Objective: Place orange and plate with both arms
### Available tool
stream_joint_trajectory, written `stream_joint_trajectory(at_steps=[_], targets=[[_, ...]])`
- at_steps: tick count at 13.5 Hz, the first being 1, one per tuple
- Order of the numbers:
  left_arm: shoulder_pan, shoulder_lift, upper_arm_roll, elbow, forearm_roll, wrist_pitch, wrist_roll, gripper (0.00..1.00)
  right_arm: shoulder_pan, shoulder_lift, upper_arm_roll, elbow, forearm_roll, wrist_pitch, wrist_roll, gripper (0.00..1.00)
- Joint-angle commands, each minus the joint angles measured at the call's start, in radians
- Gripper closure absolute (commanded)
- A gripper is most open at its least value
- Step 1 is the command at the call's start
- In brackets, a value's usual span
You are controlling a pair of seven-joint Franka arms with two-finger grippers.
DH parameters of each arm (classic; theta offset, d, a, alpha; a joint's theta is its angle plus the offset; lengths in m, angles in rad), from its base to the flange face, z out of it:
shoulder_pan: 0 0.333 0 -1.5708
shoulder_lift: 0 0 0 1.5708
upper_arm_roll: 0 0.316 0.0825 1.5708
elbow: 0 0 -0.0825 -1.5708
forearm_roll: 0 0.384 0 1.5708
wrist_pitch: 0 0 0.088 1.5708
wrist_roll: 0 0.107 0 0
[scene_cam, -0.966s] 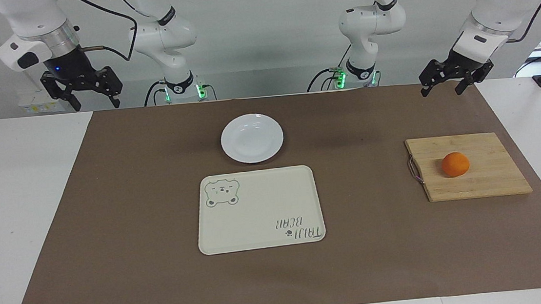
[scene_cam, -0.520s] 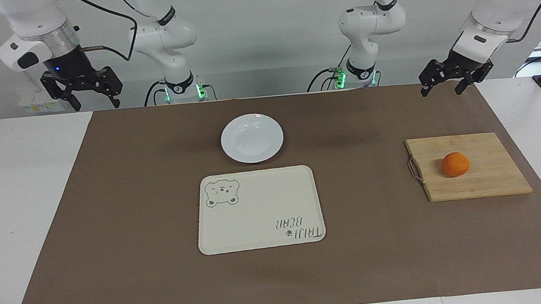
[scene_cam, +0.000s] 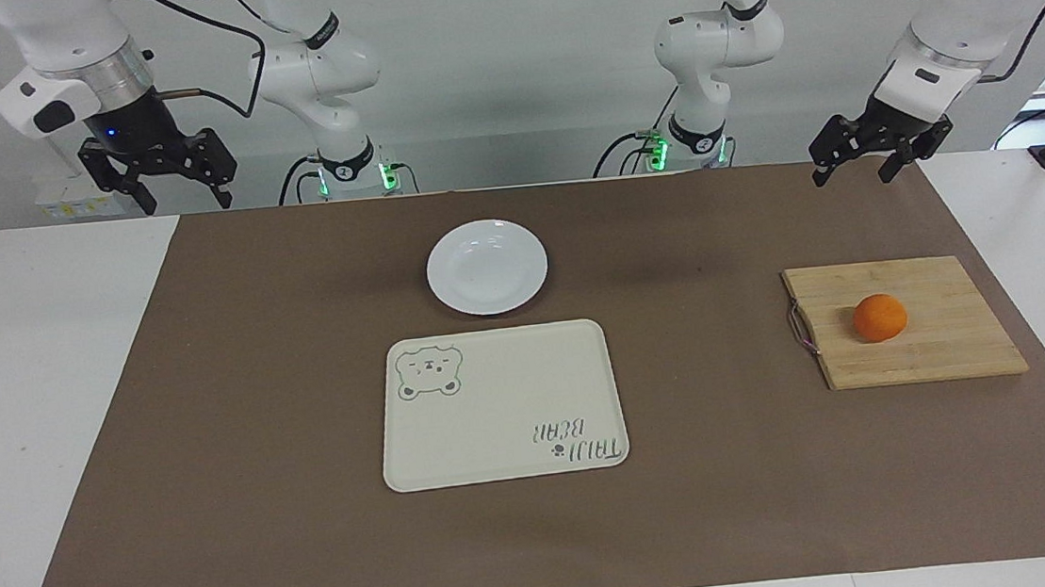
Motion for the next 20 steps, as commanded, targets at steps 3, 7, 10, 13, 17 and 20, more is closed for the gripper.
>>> stream_joint_trajectory(at_steps=[3, 7, 10, 13, 17, 20], targets=[[0.000, -0.004, 0.002, -0.002, 0.015, -0.014, -0.006, 0.00, -0.007, 0.001, 0.001, 0.013, 0.019, -0.021, -0.013, 0.00], [0.022, -0.033, 0.002, -0.062, 0.016, 0.032, 0.001, 0.00, -0.007, 0.001, 0.001, 0.013, 0.019, -0.021, -0.013, 0.00], [0.026, -0.033, 0.002, -0.103, 0.021, 0.088, 0.001, 0.00, -0.007, 0.001, 0.003, 0.013, 0.019, -0.021, -0.013, 0.00], [0.063, -0.032, 0.002, -0.148, 0.022, 0.144, 0.053, 0.00, -0.007, 0.001, 0.003, 0.013, 0.019, -0.021, -0.013, 0.00], [0.105, -0.029, 0.006, -0.219, 0.022, 0.240, 0.130, 0.00, -0.007, 0.001, 0.001, 0.013, 0.019, -0.021, -0.013, 0.00], [0.141, -0.020, 0.006, -0.272, 0.022, 0.324, 0.193, 0.00, -0.007, 0.001, 0.001, 0.013, 0.019, -0.021, -0.013, 0.00]])
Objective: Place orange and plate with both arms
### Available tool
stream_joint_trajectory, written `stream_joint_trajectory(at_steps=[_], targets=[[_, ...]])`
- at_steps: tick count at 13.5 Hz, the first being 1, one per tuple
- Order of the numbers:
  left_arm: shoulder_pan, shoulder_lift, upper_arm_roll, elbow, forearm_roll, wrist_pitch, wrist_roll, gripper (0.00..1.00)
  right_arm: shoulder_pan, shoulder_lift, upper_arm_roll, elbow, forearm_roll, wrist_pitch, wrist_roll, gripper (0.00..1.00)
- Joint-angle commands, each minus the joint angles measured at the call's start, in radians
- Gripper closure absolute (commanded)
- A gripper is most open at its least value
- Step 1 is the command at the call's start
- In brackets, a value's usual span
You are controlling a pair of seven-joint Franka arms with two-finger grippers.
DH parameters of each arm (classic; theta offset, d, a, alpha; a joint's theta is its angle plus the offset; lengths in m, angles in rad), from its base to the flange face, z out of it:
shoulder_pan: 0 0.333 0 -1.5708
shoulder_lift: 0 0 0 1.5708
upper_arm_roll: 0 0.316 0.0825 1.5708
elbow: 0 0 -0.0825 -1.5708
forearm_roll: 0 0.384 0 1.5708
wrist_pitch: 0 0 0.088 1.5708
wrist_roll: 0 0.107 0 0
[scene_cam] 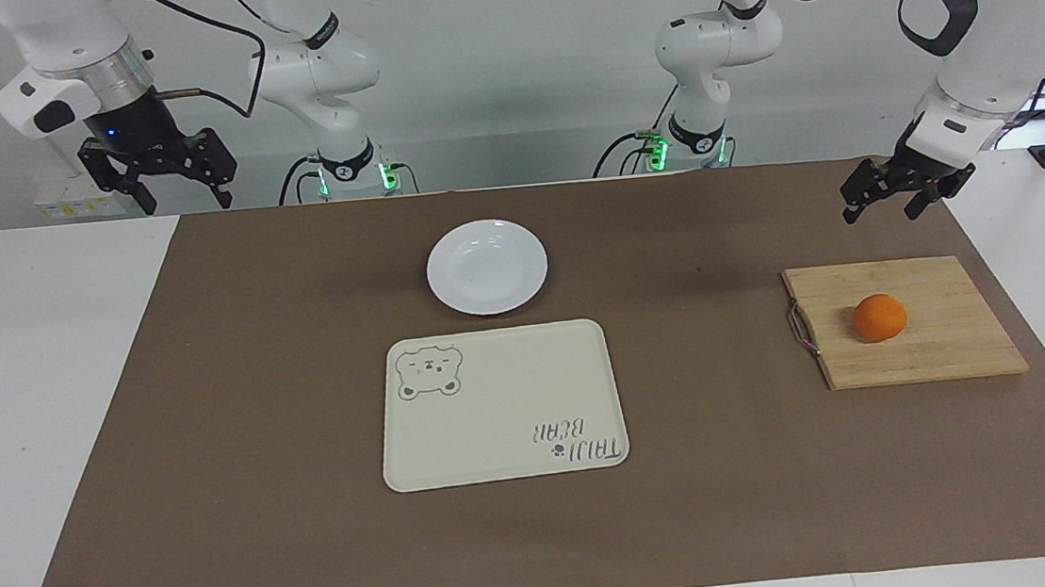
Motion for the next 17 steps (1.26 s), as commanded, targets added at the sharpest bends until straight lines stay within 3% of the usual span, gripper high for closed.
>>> stream_joint_trajectory(at_steps=[1, 6, 12, 17], targets=[[0.039, -0.013, -0.010, -0.075, 0.018, 0.093, 0.054, 0.00, -0.007, 0.001, 0.003, 0.013, 0.019, -0.021, -0.013, 0.00], [0.071, 0.032, -0.007, -0.130, 0.018, 0.212, 0.125, 0.00, -0.007, 0.001, 0.003, 0.013, 0.019, -0.021, -0.013, 0.00], [0.088, 0.165, -0.007, -0.134, 0.018, 0.380, 0.168, 0.00, -0.007, 0.001, 0.001, 0.013, 0.019, -0.021, -0.013, 0.00], [0.088, 0.230, -0.007, -0.175, 0.018, 0.485, 0.170, 0.00, -0.007, 0.001, 0.003, 0.013, 0.019, -0.021, -0.013, 0.00]])
